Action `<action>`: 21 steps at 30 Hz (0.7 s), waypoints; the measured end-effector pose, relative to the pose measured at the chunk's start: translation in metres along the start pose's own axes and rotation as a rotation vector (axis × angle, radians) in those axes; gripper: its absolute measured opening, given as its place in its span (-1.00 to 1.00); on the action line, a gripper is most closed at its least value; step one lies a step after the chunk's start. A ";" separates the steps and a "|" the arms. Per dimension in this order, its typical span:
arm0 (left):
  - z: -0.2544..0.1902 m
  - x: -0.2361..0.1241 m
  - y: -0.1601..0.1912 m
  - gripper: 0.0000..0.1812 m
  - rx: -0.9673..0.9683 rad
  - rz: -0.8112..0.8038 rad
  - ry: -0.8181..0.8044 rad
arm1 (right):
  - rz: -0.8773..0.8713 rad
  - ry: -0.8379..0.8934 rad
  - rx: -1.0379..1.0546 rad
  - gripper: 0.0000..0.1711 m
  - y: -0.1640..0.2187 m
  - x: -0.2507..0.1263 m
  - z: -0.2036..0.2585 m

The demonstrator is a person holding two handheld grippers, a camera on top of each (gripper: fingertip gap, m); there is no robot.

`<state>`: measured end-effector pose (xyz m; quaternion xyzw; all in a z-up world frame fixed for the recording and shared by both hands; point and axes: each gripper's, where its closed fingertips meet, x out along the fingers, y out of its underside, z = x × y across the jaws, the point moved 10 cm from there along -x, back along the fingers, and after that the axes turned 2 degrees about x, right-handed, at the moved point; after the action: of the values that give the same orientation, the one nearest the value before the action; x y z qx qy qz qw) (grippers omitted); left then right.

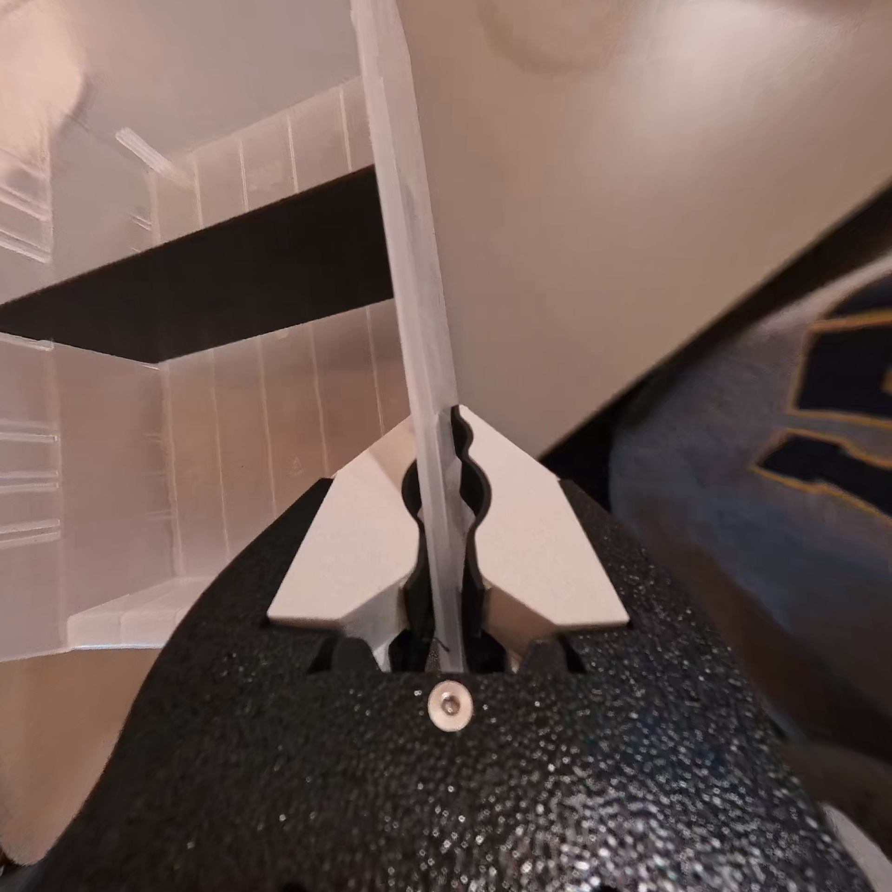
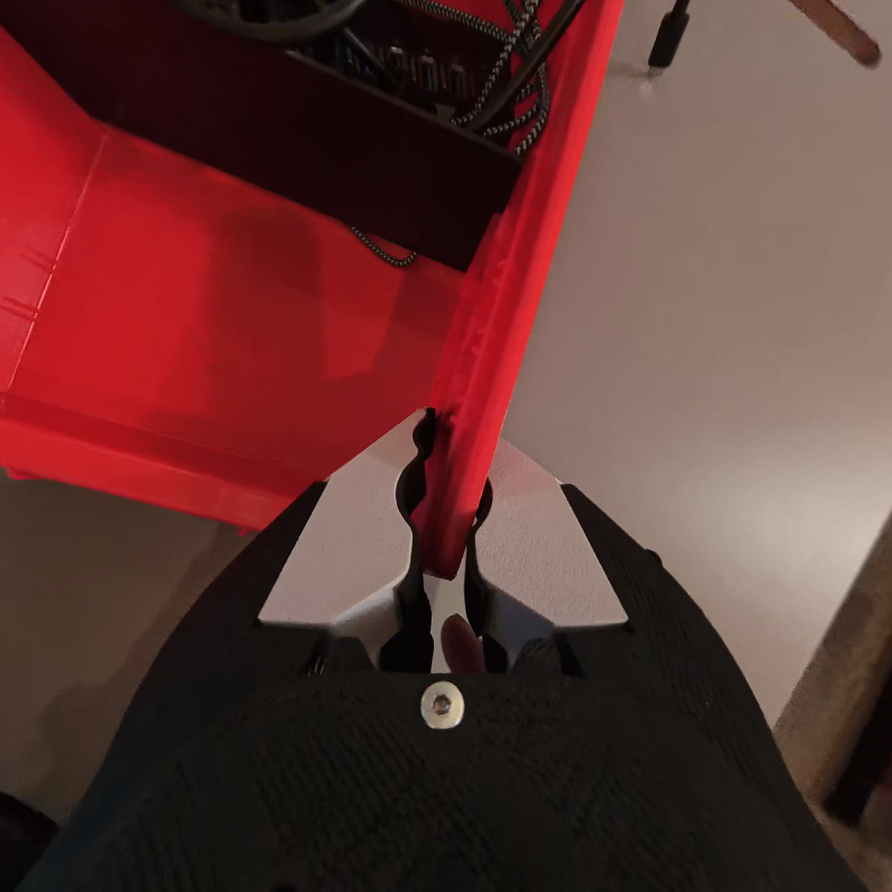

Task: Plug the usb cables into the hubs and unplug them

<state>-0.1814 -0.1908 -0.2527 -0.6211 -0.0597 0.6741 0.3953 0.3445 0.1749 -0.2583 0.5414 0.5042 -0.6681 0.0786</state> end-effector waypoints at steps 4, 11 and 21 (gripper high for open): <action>-0.020 -0.032 0.022 -0.97 0.058 -0.077 0.105 | 0.009 -0.068 -0.109 -0.92 -0.034 0.022 0.009; -0.042 -0.075 0.045 -0.97 0.191 -0.169 0.236 | -0.006 -0.249 -0.275 -0.93 -0.101 0.069 0.029; -0.048 -0.097 0.046 -0.97 0.278 -0.174 0.488 | 0.012 -0.476 -0.571 -0.94 -0.211 0.139 0.095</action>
<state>-0.1678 -0.3006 -0.2129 -0.6973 0.0773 0.4700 0.5356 0.0903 0.2653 -0.2550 0.3301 0.6345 -0.6075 0.3455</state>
